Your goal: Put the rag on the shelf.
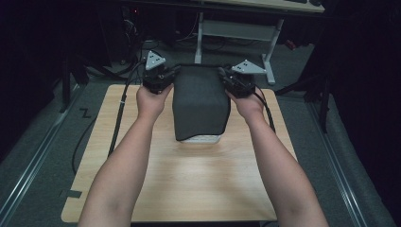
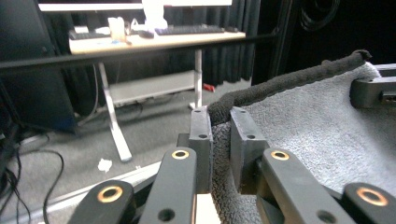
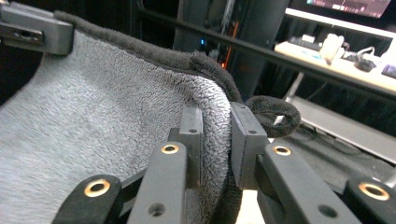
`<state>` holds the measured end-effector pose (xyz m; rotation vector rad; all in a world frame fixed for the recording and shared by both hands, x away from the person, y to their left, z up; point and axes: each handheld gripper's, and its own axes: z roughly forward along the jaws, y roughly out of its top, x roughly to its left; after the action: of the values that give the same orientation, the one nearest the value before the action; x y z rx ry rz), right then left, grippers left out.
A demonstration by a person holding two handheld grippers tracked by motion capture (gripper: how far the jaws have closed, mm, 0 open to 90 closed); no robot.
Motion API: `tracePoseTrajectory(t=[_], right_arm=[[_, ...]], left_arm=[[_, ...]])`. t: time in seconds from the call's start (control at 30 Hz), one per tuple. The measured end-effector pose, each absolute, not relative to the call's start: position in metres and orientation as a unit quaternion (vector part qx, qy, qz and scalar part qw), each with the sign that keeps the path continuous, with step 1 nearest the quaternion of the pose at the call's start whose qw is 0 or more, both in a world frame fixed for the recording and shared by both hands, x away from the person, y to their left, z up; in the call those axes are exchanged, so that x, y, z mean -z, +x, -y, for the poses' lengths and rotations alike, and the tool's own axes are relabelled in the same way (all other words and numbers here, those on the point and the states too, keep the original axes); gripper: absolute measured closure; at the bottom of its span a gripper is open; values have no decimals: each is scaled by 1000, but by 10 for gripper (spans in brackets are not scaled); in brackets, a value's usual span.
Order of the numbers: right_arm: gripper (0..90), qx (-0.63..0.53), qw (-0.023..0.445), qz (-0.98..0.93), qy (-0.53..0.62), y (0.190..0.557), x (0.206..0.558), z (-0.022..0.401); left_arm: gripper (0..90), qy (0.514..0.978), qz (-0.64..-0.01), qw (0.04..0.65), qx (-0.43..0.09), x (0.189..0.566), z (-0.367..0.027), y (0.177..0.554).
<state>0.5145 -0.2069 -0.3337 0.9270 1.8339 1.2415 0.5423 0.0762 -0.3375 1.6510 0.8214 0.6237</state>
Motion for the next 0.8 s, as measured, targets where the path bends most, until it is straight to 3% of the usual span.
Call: tracePoseTrajectory(t=[0.8], right_arm=[[776,-438,301,-765,364,533,384,212]], left_arm=[[821,756,-391,497,-171,416,-82,557]])
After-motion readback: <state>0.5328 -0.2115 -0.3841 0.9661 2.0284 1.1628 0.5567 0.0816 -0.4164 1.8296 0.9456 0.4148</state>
